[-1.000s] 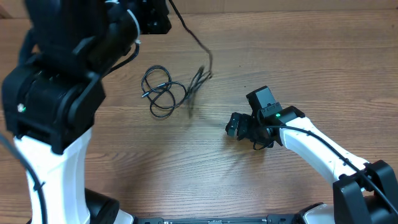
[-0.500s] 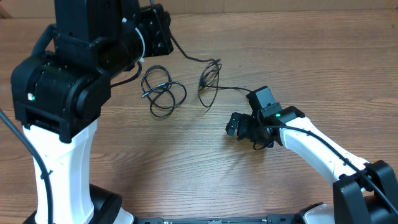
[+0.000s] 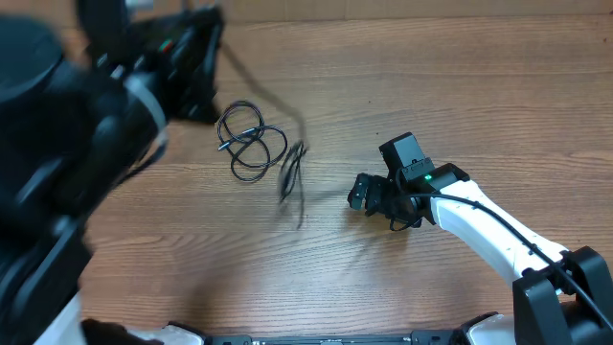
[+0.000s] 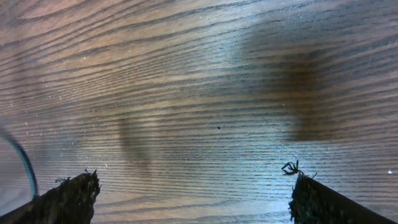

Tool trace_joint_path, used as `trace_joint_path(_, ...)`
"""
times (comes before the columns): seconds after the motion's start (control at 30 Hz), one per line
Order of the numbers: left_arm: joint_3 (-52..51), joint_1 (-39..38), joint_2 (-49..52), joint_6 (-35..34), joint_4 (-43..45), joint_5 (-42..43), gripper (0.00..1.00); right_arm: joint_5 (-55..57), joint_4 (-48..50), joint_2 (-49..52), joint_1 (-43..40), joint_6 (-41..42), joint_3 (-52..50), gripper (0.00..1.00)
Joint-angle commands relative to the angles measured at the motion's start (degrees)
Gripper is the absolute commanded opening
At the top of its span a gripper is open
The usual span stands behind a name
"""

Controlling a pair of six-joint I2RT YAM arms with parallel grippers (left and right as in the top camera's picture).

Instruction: Untangle cables

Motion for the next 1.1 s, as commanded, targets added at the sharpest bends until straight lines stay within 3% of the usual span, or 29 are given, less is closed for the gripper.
trace_joint_path(0.0,-0.1,0.2,2.8,1.5,-4.1,-4.1,0.04,0.9,0.4,0.1,0.0,0.2,-0.3,1.00)
trace_joint_path(0.2,-0.1,0.2,9.1,-2.2,-9.8,-3.3,0.04,-0.6,0.4,0.1,0.0,0.2,-0.3,1.00)
trace_joint_path(0.5,-0.1,0.2,14.1,-2.1,-4.3,5.1,0.04,-14.7,3.9,0.1,0.0,0.2,-0.3,1.00)
trace_joint_path(0.7,-0.1,0.2,14.0,-1.5,-2.7,8.0,0.04,-7.4,2.4,0.1,0.0,0.2,-0.3,1.00)
trace_joint_path(1.07,-0.1,0.2,22.2,0.0,-12.6,5.9,0.07,-2.0,0.6,0.1,-0.7,0.2,-0.3,1.00)
